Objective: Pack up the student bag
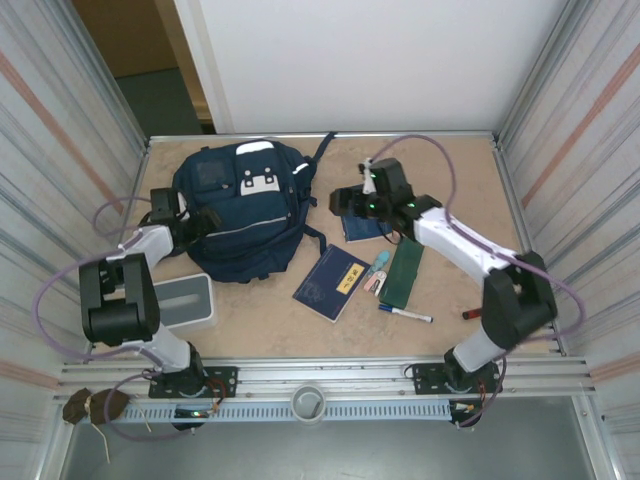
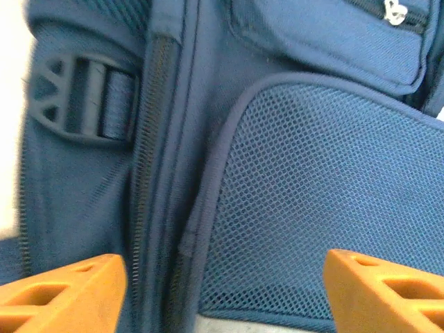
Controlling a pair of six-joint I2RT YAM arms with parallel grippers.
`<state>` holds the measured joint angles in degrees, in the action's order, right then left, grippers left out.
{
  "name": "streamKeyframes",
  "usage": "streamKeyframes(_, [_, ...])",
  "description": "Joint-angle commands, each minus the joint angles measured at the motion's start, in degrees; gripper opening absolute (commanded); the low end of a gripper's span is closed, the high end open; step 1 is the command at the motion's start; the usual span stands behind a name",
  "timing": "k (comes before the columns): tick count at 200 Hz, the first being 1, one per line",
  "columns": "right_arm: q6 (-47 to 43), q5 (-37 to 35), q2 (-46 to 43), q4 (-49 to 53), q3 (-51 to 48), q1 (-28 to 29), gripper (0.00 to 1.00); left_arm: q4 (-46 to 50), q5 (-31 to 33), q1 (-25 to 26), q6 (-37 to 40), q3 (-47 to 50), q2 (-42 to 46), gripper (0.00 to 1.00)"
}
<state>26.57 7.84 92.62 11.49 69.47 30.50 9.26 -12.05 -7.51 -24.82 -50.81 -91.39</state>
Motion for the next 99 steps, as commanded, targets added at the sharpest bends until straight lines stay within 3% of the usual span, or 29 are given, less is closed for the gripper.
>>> streamKeyframes(1, [4.57, 2.92, 7.6, 2.49, 7.0, 1.84, 0.85, 2.39, -5.73, 0.3, 0.07, -2.45, -1.9, 0.66])
streamKeyframes(35, [12.49, 6.22, 21.69, -5.73, 14.87, 0.88, 0.83, 1.61, -6.41, 0.39, 0.76, -2.28, -3.2, 0.48])
streamKeyframes(70, [16.28, 7.57, 36.17, -6.21, 28.78, -0.92, 0.78, 1.47, -7.6, 0.56, 1.39, -2.53, -4.48, 0.33])
streamKeyframes(83, [17.44, 9.38, 39.54, -7.62, 31.43, -1.97, 0.65, 1.26, -8.08, 0.72, 1.49, -2.38, -4.76, 0.27])
streamKeyframes(99, [18.7, 12.3, 42.22, -8.56, 33.5, -2.64, 0.38, 0.8, -8.86, 0.99, 1.53, -2.53, -5.26, 0.2])
